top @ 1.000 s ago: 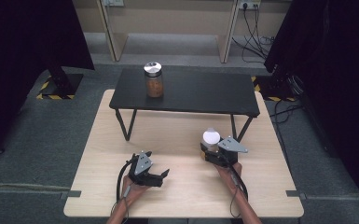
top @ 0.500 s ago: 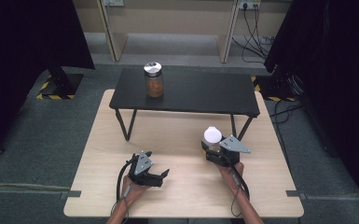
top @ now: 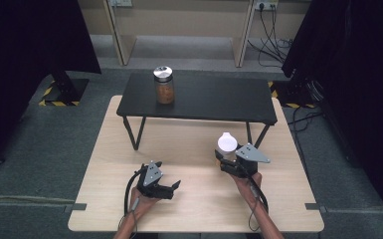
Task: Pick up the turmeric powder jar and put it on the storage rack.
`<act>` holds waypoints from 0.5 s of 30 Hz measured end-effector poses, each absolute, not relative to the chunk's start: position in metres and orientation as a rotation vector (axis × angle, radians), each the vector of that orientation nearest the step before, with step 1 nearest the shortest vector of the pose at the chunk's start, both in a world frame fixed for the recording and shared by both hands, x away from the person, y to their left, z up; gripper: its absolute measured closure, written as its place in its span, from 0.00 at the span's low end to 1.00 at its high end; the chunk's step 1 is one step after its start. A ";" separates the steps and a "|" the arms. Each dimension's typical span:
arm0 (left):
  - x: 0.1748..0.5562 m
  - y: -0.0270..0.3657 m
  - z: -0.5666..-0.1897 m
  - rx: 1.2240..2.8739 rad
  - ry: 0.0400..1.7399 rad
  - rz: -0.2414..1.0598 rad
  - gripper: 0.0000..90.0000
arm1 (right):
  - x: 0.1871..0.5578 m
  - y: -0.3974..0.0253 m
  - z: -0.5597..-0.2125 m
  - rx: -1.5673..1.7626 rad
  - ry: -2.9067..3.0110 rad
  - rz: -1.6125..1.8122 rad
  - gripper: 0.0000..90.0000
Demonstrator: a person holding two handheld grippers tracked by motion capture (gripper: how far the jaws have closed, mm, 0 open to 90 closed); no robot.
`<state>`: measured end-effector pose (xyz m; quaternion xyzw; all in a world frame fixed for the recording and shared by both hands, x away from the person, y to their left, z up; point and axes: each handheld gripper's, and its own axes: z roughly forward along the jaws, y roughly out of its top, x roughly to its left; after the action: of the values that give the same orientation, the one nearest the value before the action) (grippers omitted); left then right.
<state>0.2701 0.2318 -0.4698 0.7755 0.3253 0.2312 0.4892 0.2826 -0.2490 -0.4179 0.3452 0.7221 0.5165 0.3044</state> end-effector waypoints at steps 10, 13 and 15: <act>0.270 0.232 -0.470 1.884 0.791 0.559 0.02 | 0.279 -0.248 -0.399 0.899 1.925 1.374 0.34; 0.270 0.232 -0.470 1.886 0.790 0.560 0.02 | 0.277 -0.248 -0.391 0.883 1.931 1.376 0.34; 0.271 0.232 -0.470 1.885 0.792 0.559 0.02 | 0.277 -0.248 -0.384 0.877 1.941 1.381 0.34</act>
<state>0.2705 0.2319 -0.4696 0.7757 0.3260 0.2299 0.4891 0.2765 -0.2479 -0.3841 0.3298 0.7301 0.5196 0.2970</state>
